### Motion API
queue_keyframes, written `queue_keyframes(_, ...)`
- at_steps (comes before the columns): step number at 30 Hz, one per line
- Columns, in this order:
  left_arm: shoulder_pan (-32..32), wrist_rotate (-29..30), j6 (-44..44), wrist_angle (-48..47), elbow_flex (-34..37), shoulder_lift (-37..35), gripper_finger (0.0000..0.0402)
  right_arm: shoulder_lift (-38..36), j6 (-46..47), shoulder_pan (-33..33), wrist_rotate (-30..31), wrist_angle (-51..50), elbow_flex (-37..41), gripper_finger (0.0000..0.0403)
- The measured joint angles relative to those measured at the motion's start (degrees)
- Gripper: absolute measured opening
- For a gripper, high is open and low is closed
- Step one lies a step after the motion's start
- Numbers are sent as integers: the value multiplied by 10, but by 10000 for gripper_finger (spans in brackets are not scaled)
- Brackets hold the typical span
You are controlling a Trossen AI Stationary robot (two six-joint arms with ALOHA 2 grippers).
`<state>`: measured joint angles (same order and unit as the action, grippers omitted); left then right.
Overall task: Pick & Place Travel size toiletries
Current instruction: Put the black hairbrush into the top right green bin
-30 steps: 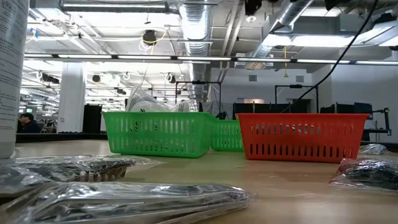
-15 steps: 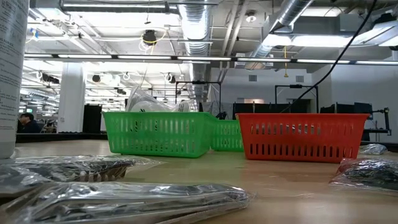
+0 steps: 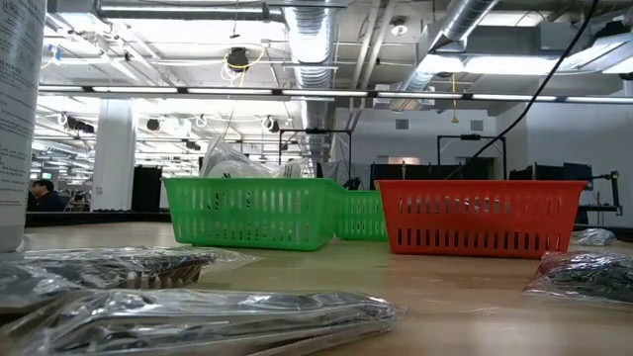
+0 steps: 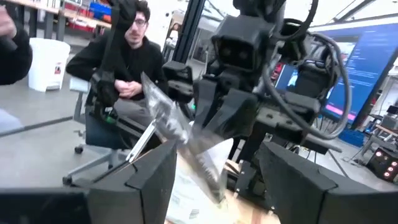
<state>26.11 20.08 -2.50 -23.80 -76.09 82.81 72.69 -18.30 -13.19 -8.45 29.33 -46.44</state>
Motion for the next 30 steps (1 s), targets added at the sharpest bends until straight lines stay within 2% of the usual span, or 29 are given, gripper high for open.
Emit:
queue_keyframes(5, -2, 0, 12, 18, 0, 0, 0, 9, -3, -3, 0, 8, 0, 203)
queue_keyframes(9, -7, 0, 12, 17, 0, 0, 0, 17, -3, -3, 0, 31, 0, 169)
queue_keyframes(12, -11, 0, 14, 17, 0, 0, 0, 15, -10, -3, 1, 39, 0, 125)
queue_keyframes(18, -11, 0, 23, 18, 0, 0, 0, 16, -36, -4, 0, 33, 0, 12)
queue_keyframes(26, -11, 1, 23, 18, 0, 0, 2, 16, -42, -7, -1, 31, 0, 2)
queue_keyframes(30, -11, 56, 20, 18, 0, 0, 14, 16, -41, -7, 0, 25, 0, 1)
